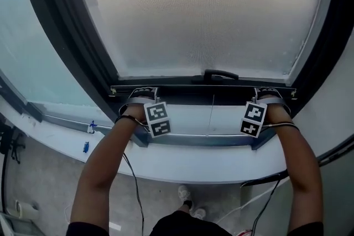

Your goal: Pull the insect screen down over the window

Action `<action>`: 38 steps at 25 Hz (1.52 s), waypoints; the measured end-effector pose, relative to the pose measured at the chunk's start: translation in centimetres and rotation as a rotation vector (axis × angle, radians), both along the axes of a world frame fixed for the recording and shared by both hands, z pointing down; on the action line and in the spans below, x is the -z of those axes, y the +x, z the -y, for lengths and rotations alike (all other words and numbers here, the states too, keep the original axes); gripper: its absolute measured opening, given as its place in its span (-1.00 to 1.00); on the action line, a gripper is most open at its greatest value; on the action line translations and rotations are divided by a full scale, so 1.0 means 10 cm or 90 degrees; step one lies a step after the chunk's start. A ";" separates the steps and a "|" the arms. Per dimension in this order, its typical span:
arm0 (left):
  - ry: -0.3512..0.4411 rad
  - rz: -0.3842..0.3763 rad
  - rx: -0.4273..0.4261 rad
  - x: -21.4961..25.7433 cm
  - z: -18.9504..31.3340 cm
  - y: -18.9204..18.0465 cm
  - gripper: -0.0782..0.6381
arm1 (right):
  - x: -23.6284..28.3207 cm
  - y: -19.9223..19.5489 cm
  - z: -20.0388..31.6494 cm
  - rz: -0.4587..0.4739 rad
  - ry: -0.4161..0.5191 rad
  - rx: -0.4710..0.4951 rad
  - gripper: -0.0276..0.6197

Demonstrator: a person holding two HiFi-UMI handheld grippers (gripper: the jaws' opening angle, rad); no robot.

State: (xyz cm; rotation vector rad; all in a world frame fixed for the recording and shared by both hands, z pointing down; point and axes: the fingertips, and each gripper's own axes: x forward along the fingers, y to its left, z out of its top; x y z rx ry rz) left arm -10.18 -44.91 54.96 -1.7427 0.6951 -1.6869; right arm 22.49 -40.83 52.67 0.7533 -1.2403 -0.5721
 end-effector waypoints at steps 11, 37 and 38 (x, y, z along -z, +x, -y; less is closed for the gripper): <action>0.024 -0.061 0.013 0.10 0.03 0.00 -0.33 | 0.03 -0.02 -0.02 0.037 0.001 0.026 -0.59; 0.138 -0.773 0.090 1.47 -1.60 0.23 -0.77 | 1.44 -0.93 -1.59 0.720 0.404 0.009 -0.90; 0.129 -0.808 0.105 1.46 -1.69 0.21 -0.77 | 1.42 -0.93 -1.67 0.746 0.408 -0.001 -0.90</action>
